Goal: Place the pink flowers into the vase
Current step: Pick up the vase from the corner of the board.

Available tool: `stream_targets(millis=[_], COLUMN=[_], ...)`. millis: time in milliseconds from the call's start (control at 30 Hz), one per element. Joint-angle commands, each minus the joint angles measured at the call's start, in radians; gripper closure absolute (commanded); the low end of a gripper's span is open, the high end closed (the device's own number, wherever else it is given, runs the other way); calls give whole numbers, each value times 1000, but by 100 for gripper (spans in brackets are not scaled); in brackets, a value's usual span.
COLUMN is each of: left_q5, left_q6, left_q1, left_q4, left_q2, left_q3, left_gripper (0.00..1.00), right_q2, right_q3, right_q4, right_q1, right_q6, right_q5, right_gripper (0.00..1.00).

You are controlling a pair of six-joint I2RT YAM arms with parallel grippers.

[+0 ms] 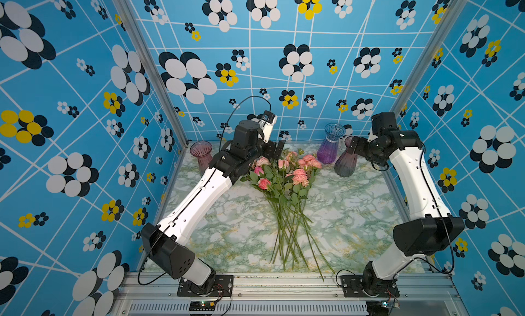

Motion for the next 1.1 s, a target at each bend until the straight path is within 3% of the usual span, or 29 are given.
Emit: stream_targets(millis=[0,133,200,267,333,433,533,667,733,900,1067], left_q5=[23,24,-130,-171,-254,-260,-197,-142,-105,-190,-106], left_q6=[-31,-113,-149,-206,-322,-444,-449,-412,-332,-188,-224], left_q1=[-41,-42,-39,-10,26,93,88,64,36,17,10], left_q4=[-8,-68,-111,-149,-127,-23,82,42,5,-60,-59], left_q2=[47,70,63,44,5,-87,-129,-84,-47,-11,3], left_q3=[2,-8,-10,-8,-70,-218,-291,-226,-164,-93,-106], left_gripper=[0,0,0,1,1,1,0,1,0,0,0], right_q2=[75,139,175,196,213,223,236,248,246,250,292], right_q3=[68,127,165,169,171,161,163,180,177,142,174], right_q4=[25,29,10,15,15,37,46,44,47,69,77], right_q1=[-21,-30,-29,-30,-33,-37,-44,-63,-77,-90,-92], right_q6=[76,106,109,101,96,99,99,94,93,87,90], right_q5=[30,25,10,20,32,29,30,19,1,-7,-17], right_gripper=[1,1,1,1,1,1,1,1,1,1,5])
